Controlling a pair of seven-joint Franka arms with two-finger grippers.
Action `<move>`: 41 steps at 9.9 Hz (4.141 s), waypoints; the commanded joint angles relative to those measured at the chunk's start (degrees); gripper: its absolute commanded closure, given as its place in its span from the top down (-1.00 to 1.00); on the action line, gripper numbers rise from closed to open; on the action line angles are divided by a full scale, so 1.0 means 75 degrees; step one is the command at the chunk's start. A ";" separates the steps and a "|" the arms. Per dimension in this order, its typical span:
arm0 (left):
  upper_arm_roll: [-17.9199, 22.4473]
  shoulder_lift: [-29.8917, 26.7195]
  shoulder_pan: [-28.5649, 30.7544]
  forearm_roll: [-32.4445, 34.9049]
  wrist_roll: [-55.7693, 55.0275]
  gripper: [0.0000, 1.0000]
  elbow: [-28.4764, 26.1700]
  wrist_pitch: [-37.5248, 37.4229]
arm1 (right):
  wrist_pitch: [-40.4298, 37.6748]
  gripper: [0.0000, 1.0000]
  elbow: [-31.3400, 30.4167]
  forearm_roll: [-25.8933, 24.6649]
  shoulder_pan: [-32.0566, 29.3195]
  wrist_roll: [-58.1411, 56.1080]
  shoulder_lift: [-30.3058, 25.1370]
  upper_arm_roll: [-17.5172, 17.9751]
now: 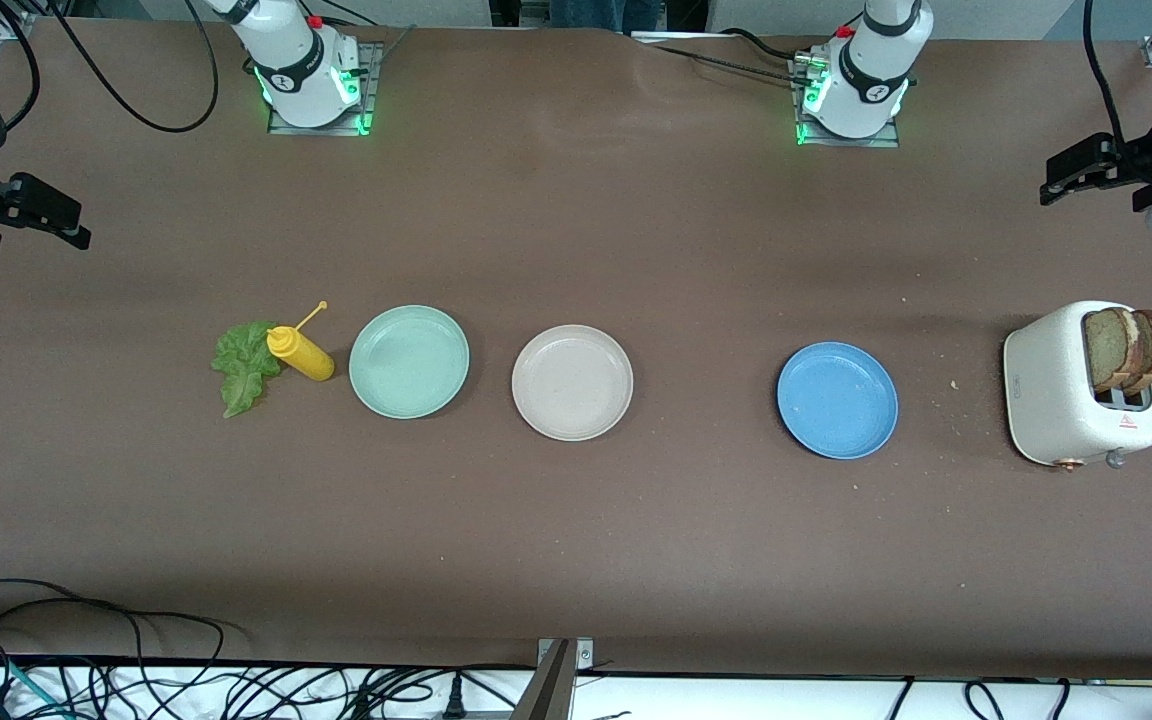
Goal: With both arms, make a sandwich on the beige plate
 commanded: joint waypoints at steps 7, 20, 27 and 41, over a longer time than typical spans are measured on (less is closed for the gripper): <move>-0.0017 0.0136 0.0070 -0.0122 0.0139 1.00 0.0056 -0.0003 | -0.0075 1.00 0.0023 0.0082 -0.0045 -0.0014 -0.0071 0.0030; -0.0017 0.0182 0.0093 -0.0122 0.0115 1.00 0.0033 -0.0003 | -0.0088 1.00 0.0023 0.0082 -0.0045 -0.0026 -0.0071 0.0030; -0.0005 0.0218 0.0105 -0.0110 0.0150 1.00 0.0044 -0.0003 | -0.0052 1.00 0.0023 0.0082 -0.0045 -0.0026 -0.0071 0.0030; 0.0030 0.0382 0.0269 -0.0110 0.0127 1.00 0.0068 0.0055 | -0.0064 1.00 0.0023 0.0082 -0.0045 -0.0049 -0.0059 0.0018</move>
